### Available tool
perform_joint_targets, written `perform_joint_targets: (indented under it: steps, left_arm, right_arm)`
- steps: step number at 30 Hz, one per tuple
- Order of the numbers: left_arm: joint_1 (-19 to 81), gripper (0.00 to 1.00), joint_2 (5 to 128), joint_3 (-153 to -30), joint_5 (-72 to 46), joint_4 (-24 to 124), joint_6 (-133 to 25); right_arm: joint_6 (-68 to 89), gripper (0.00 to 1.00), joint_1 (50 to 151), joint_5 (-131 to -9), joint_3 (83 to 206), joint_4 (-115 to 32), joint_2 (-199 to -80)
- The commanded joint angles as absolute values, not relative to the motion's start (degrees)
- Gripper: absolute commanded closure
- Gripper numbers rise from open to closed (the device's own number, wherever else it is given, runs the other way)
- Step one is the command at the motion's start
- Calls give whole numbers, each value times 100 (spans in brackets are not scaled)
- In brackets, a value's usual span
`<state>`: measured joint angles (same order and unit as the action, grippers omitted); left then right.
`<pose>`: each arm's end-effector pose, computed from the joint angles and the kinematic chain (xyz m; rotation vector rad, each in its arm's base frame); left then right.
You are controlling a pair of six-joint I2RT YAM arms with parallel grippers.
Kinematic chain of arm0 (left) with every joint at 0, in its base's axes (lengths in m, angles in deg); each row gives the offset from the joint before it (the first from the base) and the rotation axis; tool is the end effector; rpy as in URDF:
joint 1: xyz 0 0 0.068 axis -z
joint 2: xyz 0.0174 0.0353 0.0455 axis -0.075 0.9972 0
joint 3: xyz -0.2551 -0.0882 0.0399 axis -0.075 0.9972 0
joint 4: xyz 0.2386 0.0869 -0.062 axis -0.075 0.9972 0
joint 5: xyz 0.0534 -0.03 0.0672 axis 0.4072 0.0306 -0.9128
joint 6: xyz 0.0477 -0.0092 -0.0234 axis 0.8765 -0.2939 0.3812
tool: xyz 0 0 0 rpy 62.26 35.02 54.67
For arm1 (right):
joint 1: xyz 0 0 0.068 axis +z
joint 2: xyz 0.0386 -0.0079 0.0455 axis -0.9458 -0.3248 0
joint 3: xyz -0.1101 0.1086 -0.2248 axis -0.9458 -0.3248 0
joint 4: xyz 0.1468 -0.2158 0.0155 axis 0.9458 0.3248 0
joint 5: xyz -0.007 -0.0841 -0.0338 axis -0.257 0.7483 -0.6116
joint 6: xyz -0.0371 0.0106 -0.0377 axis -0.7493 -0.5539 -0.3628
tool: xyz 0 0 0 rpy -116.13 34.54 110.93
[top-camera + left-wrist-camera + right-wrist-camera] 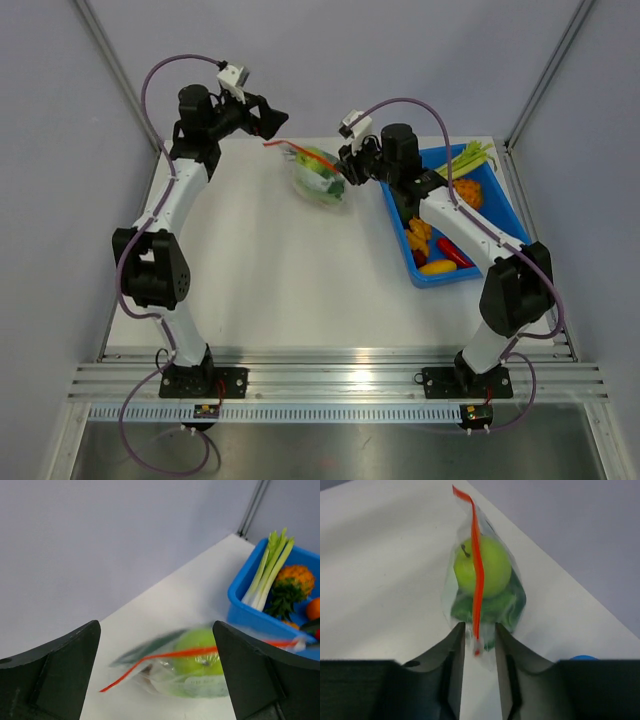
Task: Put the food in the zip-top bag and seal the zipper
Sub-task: Place the zipper food storage bag at the center of the board, then reset both arms
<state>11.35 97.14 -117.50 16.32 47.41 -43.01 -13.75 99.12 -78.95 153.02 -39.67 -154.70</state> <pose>0.4389 -0.0761 0.3892 0.5926 1.5380 -0.6274 0.3537 0.1998 0.3572 -0.8864 1.5983 0.3907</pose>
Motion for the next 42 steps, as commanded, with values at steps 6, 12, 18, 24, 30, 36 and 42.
perform_joint_targets:
  steps: [6,12,18,24,30,36,42]
  left_arm:
    - [746,1,8722,-10870,1106,3548,-5394]
    - [773,1,7693,-10387,457,4347,-5569]
    - [1089,1,6735,-9667,-867,5481,-5509]
    - [1704,1,5734,-8392,-2031,5878,-5655]
    - [1906,1,5013,-7295,-2392,6316,-6370]
    - [2012,1,4002,-6388,-2928,6642,-6414]
    - [2012,1,3377,-5974,-3482,6783,-6291]
  right_arm:
    - [-1123,15,10189,-8232,14552,-3899,-14969]
    - [-631,1,10198,-6773,14741,-3304,-14397]
    - [563,0,10189,-4682,15840,-1643,-14669]
    - [1497,0,10190,-3327,15730,-928,-14538]
    - [1813,0,10198,-2861,14851,-788,-13888]
    - [2103,0,10198,-2649,14130,-506,-13281]
    - [2358,0,10189,-2693,13576,-558,-12815]
